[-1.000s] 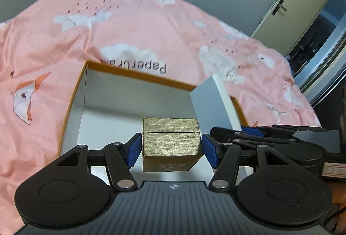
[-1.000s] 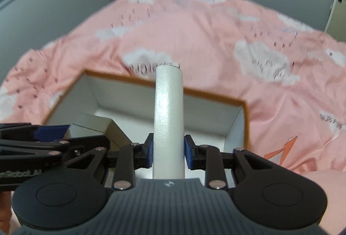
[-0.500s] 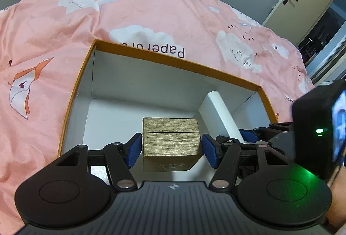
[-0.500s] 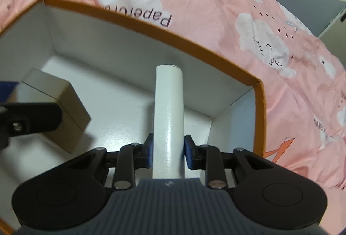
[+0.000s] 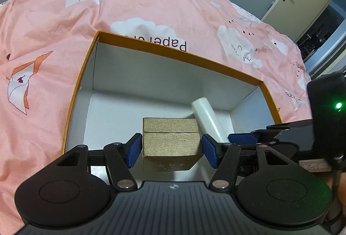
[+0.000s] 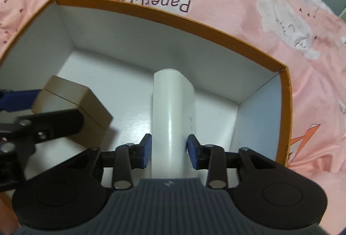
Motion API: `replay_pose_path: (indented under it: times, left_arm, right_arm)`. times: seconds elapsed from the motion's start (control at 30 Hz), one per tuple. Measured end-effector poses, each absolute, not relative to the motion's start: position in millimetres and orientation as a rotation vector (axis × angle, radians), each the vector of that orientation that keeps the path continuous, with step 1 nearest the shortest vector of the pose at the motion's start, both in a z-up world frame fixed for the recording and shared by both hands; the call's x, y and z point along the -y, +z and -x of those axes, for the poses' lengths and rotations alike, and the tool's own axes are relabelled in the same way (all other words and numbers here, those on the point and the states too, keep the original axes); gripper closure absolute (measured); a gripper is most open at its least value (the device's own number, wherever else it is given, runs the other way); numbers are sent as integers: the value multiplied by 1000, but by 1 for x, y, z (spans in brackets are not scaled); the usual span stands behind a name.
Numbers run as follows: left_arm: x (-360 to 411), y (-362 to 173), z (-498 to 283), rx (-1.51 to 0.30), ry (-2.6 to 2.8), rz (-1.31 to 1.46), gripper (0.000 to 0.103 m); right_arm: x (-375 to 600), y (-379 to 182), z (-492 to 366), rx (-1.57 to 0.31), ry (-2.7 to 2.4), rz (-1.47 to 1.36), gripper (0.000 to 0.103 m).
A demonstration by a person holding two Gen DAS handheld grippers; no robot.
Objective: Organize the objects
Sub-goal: 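Lower the white case into the orange box and open the right gripper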
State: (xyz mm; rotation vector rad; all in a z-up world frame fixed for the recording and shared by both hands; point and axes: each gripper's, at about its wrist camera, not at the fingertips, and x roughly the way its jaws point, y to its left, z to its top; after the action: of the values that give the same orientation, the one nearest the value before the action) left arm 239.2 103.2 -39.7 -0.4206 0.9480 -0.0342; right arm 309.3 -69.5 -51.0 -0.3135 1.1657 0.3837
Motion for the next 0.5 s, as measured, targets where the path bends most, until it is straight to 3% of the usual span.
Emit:
replay_pose_path:
  times: [0.1, 0.33, 0.5]
  left_arm:
    - [-104, -39, -238, -949, -42, 423, 34]
    - [-101, -36, -239, -949, -42, 379, 34]
    - [-101, -32, -242, -954, -46, 346, 34]
  right_arm:
    - [74, -50, -311, -1193, 431, 242, 70]
    - [77, -46, -306, -1245, 530, 176, 70]
    - [69, -55, -311, -1334, 638, 135, 88]
